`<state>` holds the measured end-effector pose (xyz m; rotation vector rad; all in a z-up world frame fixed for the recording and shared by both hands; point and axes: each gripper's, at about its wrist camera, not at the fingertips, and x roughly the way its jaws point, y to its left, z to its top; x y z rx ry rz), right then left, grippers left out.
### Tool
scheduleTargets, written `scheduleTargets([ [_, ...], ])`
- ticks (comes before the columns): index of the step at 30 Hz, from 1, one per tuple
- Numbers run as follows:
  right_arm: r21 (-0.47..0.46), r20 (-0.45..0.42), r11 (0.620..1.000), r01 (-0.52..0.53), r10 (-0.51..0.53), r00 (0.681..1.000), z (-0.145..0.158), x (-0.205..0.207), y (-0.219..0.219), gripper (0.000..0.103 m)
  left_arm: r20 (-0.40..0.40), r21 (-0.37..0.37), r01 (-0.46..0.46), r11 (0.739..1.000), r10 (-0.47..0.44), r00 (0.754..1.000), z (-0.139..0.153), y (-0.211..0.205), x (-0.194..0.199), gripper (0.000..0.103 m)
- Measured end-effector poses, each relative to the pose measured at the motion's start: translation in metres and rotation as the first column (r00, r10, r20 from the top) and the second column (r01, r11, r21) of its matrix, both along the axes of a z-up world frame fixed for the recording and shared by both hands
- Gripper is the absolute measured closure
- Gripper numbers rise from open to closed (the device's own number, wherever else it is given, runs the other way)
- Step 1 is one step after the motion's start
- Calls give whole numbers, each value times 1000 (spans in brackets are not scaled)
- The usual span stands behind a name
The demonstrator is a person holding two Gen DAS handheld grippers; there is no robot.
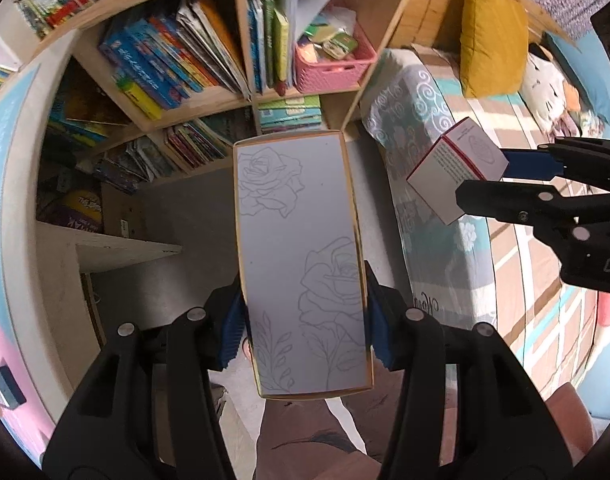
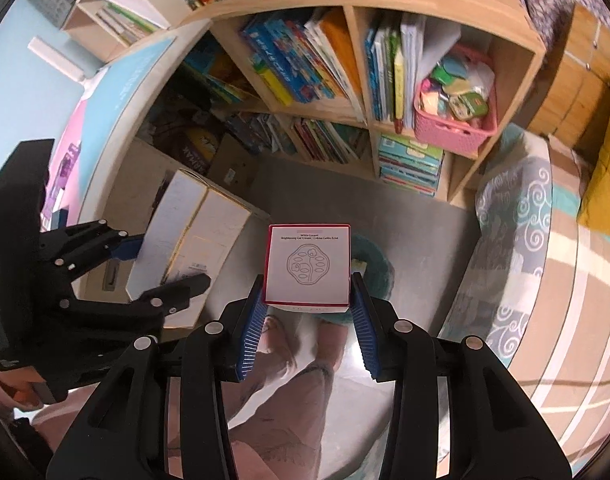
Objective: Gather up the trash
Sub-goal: 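Carry both held boxes over to the teal wastebasket, then open both tools to drop the boxes into the wastebasket, then move both open tools back over the mat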
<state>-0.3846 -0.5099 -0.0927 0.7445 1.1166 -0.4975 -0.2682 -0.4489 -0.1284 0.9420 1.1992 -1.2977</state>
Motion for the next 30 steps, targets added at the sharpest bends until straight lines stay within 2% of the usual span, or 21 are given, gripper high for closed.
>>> scheduleTargets([
  [3,18,-1,1000,18,-18,1000,-5,-4,-2,59,6,16,22,1000,-22,1000,-5,-4,-6,53],
  [4,25,1,999,24,-24,1000,-6,-6,-4,58,3,22,31,999,-31,1000,-6,-5,-8,49],
  [5,34,5,999,34,-34,999,-7,-8,-5,50,9,32,35,999,-35,999,-9,-6,-9,43],
  [6,38,7,998,43,-43,999,-7,-10,-6,43,12,30,34,999,-34,999,-9,-5,-9,31],
  [7,31,16,998,55,-56,998,-6,-13,-8,43,10,24,34,999,-35,999,-9,-6,-9,26],
  [8,27,15,998,60,-60,998,-4,-14,-9,41,13,22,34,999,-35,999,-8,-6,-8,24],
  [13,23,24,996,91,-92,996,0,-22,-18,38,31,25,26,999,-27,999,-8,-8,-3,24],
  [19,12,20,998,68,-69,997,2,-20,-24,38,46,12,-10,1000,10,999,-1,-5,10,23],
  [24,8,28,1000,7,-7,1000,7,-2,-24,38,59,-12,-74,997,74,996,12,6,29,23],
  [30,-11,62,990,-139,140,988,20,43,-11,38,85,-47,-187,981,190,978,32,35,65,23],
])
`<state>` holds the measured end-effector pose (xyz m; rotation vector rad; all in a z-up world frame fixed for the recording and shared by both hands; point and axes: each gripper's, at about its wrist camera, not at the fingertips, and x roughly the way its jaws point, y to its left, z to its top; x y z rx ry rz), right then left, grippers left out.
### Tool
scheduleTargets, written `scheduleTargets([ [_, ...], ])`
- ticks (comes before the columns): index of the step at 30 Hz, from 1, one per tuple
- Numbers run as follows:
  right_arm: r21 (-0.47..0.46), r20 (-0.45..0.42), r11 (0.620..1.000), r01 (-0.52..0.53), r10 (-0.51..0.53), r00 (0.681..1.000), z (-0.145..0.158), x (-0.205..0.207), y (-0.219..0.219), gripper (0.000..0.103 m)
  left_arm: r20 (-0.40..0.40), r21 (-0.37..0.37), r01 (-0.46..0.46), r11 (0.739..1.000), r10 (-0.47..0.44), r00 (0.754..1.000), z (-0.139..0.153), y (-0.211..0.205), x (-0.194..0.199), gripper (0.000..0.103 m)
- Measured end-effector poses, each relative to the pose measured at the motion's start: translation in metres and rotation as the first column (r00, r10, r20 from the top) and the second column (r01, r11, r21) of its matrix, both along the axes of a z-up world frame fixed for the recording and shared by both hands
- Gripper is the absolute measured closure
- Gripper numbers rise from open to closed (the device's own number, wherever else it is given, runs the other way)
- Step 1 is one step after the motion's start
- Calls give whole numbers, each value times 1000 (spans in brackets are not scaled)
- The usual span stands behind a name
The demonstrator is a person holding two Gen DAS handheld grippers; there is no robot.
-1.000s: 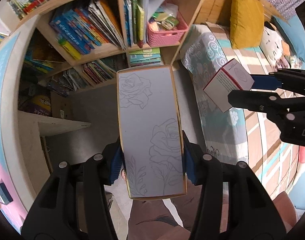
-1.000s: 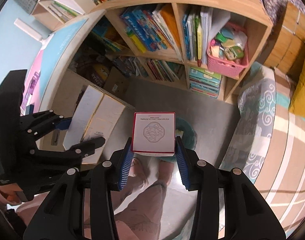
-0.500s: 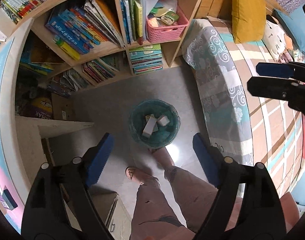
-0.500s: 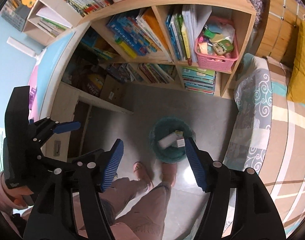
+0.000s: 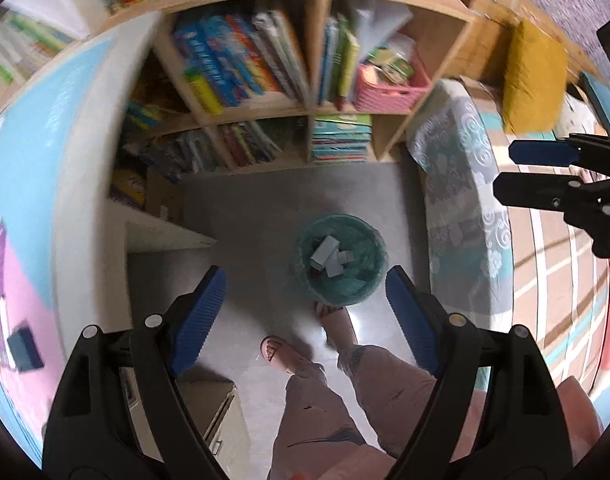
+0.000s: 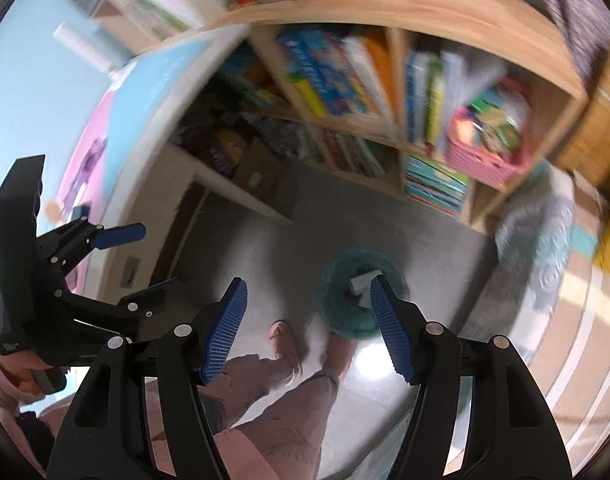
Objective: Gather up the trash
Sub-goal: 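Move both open tools back over the mat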
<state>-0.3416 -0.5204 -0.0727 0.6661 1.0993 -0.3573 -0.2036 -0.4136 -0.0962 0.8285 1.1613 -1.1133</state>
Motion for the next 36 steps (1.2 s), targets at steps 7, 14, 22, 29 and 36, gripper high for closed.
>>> scheduleTargets([
  [7,-45,45,972,-231,233,971,22,76,36,38,24,-29,-158,987,159,987,22,54,49,19],
  [14,-92,75,880,-466,473,878,39,149,98,38,79,-34,-306,951,308,948,43,133,89,16],
  [22,-134,79,737,-663,675,734,49,222,179,38,166,-25,-430,902,428,888,57,222,131,7],
  [29,-156,64,641,-751,766,640,51,264,230,37,210,5,-457,889,446,870,57,271,158,7],
  [36,-175,17,561,-809,823,568,42,300,270,37,224,32,-442,897,424,877,45,296,180,7],
])
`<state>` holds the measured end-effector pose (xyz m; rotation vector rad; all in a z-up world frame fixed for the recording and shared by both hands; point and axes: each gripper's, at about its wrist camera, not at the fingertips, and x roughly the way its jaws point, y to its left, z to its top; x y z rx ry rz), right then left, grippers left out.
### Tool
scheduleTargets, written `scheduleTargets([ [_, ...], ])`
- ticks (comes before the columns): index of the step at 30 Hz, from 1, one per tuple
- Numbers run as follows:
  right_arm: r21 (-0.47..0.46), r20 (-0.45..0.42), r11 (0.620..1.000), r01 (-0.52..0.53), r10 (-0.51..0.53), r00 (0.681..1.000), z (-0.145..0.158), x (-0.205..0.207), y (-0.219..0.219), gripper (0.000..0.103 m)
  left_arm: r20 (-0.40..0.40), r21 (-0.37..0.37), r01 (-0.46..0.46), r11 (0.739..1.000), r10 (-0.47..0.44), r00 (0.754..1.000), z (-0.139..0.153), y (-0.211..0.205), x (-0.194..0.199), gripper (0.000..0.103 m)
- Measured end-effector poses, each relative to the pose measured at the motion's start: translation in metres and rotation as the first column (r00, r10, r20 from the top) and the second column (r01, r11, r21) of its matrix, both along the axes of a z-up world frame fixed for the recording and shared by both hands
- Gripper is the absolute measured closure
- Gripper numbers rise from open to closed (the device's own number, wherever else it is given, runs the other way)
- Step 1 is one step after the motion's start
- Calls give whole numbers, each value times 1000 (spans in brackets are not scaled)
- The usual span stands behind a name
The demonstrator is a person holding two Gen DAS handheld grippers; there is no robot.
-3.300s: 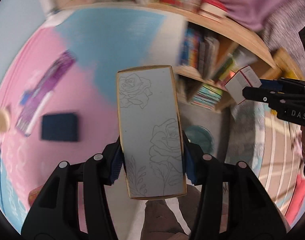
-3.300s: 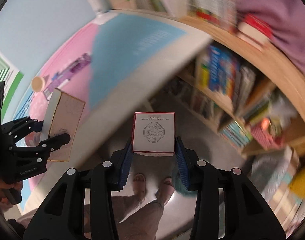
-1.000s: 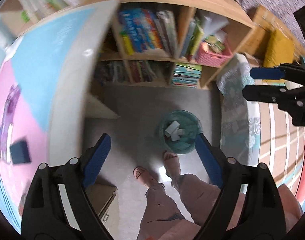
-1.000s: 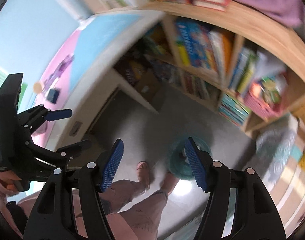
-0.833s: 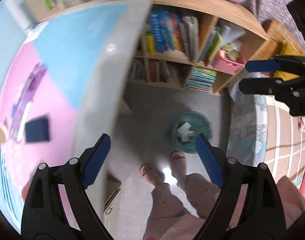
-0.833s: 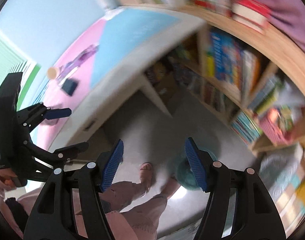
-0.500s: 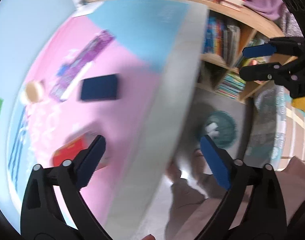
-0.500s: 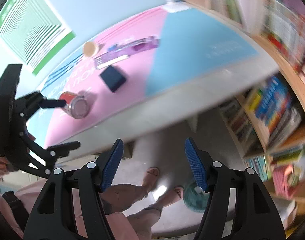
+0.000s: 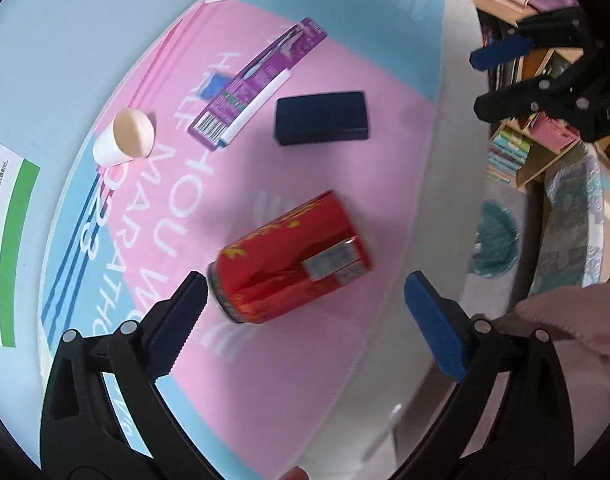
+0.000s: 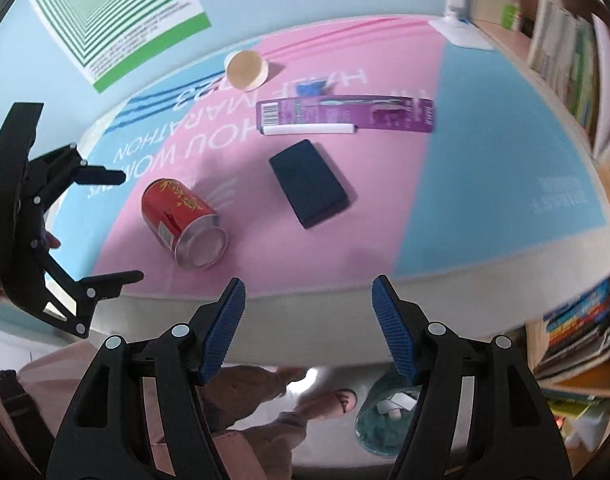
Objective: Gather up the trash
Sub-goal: 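Move both open tools back over the mat, then grasp the red can with the left tool while the right tool grasps the navy case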
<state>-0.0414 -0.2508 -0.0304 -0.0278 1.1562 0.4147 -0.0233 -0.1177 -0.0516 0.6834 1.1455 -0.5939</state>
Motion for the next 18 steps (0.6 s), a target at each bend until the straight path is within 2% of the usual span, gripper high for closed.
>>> scheduleTargets([
  [4,-32,-18,999,-37,36,999,-8,18,16,37,-29,0,8,1000,-8,1000,-9,8,11,7],
  [9,-51,-50,997,-60,57,997,-24,42,29,37,-44,15,54,998,-54,998,-23,12,16,7],
  [12,-72,-81,994,-81,75,994,-40,61,36,37,-80,13,79,997,-78,994,-34,11,22,7],
  [18,-140,-116,981,-134,118,986,-64,90,50,37,-88,25,111,993,-109,990,-47,7,42,7],
])
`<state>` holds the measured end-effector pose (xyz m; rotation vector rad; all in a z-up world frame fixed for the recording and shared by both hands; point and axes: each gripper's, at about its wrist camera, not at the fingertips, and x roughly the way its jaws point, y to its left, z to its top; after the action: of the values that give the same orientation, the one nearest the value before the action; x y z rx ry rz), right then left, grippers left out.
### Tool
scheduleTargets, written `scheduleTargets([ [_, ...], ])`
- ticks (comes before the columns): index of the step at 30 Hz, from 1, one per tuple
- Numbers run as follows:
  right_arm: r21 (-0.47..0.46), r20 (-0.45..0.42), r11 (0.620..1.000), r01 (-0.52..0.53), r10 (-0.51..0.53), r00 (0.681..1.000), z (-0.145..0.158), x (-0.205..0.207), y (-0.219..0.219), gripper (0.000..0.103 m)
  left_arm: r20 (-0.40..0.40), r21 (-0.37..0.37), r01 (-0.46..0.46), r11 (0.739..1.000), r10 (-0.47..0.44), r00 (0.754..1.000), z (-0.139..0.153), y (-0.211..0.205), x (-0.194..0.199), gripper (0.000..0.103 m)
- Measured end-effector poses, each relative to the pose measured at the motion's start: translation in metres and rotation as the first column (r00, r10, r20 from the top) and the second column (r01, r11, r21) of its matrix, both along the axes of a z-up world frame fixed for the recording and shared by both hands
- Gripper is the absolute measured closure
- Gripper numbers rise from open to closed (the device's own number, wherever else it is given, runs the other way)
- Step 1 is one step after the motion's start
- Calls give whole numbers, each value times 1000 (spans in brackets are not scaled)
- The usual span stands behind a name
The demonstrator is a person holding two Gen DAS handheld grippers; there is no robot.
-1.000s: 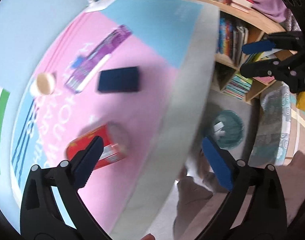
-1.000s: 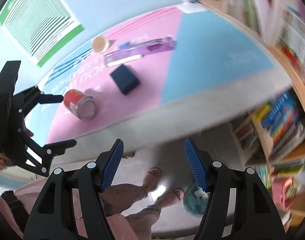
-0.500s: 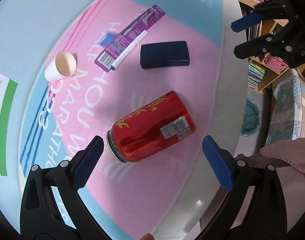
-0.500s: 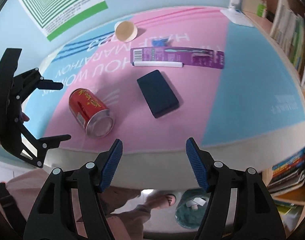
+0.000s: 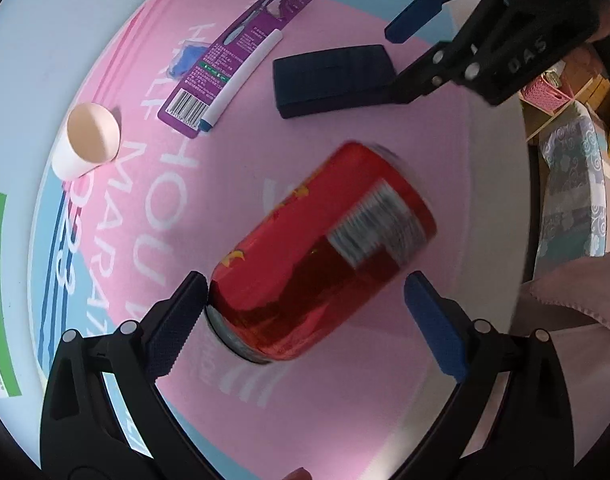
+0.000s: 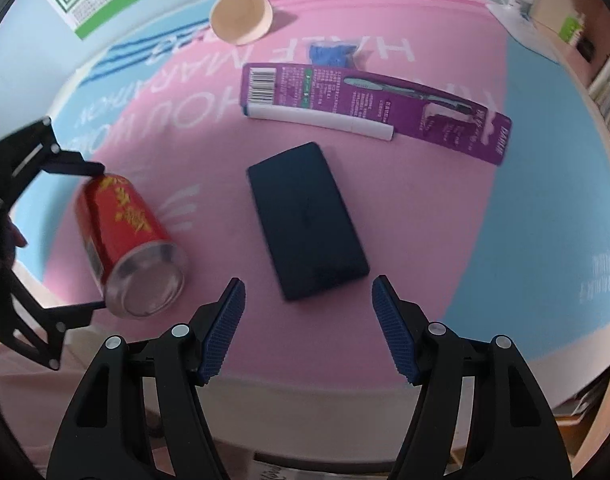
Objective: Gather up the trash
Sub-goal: 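Grasp the red can with the left tool while the right tool grasps the navy case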
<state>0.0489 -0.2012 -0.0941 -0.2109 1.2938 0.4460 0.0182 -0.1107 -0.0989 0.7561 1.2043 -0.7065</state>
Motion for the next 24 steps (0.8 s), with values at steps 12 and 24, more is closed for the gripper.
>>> scheduleTargets([
  [12,-49,6,998,-47,47,999,-17,19,14,48,-78,-37,-38,999,35,996,-16,4,46,23],
  [24,69,16,995,71,-72,997,20,-1,-27,50,-42,-62,-44,997,42,998,8,-2,44,25],
])
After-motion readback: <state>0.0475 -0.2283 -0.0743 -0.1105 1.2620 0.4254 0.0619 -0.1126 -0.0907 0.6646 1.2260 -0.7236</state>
